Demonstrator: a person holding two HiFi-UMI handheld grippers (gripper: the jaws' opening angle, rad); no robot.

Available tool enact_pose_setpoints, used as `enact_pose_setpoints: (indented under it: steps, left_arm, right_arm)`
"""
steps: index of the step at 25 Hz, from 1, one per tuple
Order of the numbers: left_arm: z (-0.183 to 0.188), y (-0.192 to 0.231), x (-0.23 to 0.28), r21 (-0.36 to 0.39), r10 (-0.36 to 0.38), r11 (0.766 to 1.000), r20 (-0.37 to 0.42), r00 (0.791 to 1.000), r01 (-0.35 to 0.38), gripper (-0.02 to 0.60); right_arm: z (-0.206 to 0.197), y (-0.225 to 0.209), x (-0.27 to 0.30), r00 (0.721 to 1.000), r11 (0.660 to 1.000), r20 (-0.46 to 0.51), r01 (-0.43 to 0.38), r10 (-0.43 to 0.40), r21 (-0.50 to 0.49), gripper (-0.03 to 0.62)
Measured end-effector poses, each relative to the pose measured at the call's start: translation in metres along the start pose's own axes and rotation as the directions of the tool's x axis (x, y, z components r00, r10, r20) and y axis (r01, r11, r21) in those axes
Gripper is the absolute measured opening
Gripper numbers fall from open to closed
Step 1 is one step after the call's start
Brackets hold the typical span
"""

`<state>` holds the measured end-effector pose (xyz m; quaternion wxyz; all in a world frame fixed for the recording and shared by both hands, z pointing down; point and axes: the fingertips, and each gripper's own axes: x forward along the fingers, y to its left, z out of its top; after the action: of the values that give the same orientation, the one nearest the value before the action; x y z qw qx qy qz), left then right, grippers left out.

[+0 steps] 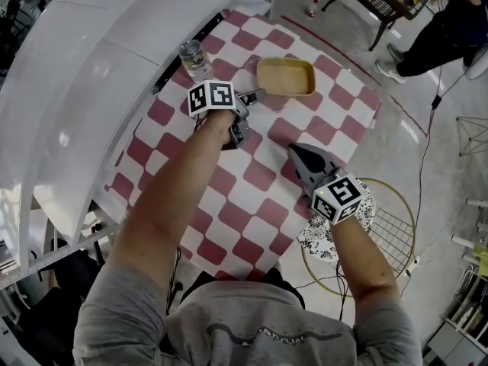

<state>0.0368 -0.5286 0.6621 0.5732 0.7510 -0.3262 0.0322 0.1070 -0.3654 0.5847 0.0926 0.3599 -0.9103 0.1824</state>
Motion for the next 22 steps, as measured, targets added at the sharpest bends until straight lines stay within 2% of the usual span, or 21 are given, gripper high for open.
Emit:
enact_pose_setpoints:
  steps: [1, 3, 8, 11, 15, 22]
  left_arm:
    - [0.001, 0.0, -0.001, 0.004, 0.003, 1.0, 0.006, 1.0, -0.003, 0.137]
    - [0.006, -0.007, -0.006, 0.017, -0.015, 1.0, 0.028, 0.999, 0.015, 0.051]
    - [0.007, -0.036, -0.025, 0.033, -0.127, 0.992, 0.064, 0.99, 0.125, 0.04]
    - [0.012, -0.058, -0.039, 0.095, -0.169, 0.982, 0.093, 0.981, 0.161, 0.038]
    - [0.022, -0.086, -0.058, 0.221, -0.191, 0.962, 0.122, 0.974, 0.161, 0.038]
    - [0.027, -0.114, -0.092, 0.338, -0.182, 0.933, 0.143, 0.973, 0.125, 0.038]
  right_arm:
    - [0.0, -0.001, 0.0, 1.0, 1.0, 0.0, 0.001, -0.001, 0.002, 0.025]
    - [0.0, -0.001, 0.0, 1.0, 1.0, 0.0, 0.003, -0.003, 0.005, 0.025]
    - [0.004, 0.0, -0.003, 1.0, 1.0, 0.001, 0.018, -0.018, 0.015, 0.025]
    - [0.014, -0.001, -0.005, 0.999, 0.999, 0.008, 0.032, -0.032, 0.007, 0.025]
    - [0.027, -0.003, -0.007, 0.999, 0.998, 0.006, 0.054, -0.053, -0.028, 0.025]
    - [0.051, 0.0, -0.014, 0.995, 0.994, 0.013, 0.097, -0.097, -0.039, 0.025]
